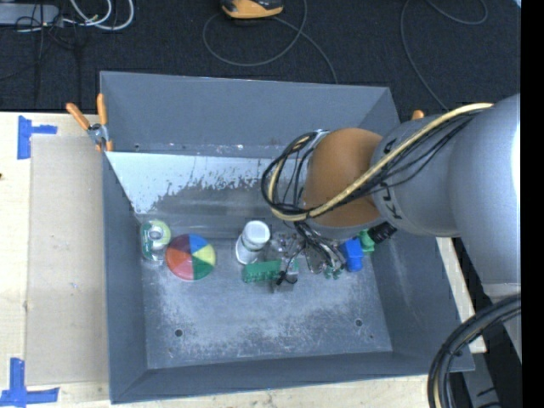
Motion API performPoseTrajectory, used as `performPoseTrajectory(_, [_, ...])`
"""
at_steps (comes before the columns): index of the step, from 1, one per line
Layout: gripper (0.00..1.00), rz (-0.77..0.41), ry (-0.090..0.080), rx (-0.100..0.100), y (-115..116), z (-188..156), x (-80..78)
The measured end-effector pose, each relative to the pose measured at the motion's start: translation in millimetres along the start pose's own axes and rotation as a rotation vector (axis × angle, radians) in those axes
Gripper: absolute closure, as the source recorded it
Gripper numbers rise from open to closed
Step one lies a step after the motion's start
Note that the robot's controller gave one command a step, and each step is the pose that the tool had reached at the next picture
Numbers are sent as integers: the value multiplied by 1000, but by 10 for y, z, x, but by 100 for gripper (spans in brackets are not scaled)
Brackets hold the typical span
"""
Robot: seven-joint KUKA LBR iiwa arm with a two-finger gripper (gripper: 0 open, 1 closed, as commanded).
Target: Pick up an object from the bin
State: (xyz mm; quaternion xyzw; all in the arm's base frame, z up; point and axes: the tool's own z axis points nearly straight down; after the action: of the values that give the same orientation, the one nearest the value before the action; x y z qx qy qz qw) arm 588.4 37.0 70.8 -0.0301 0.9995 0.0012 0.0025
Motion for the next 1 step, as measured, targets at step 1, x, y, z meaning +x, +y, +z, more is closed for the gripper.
performPoseTrajectory(1, [100, 3, 5, 0, 9, -405, 6])
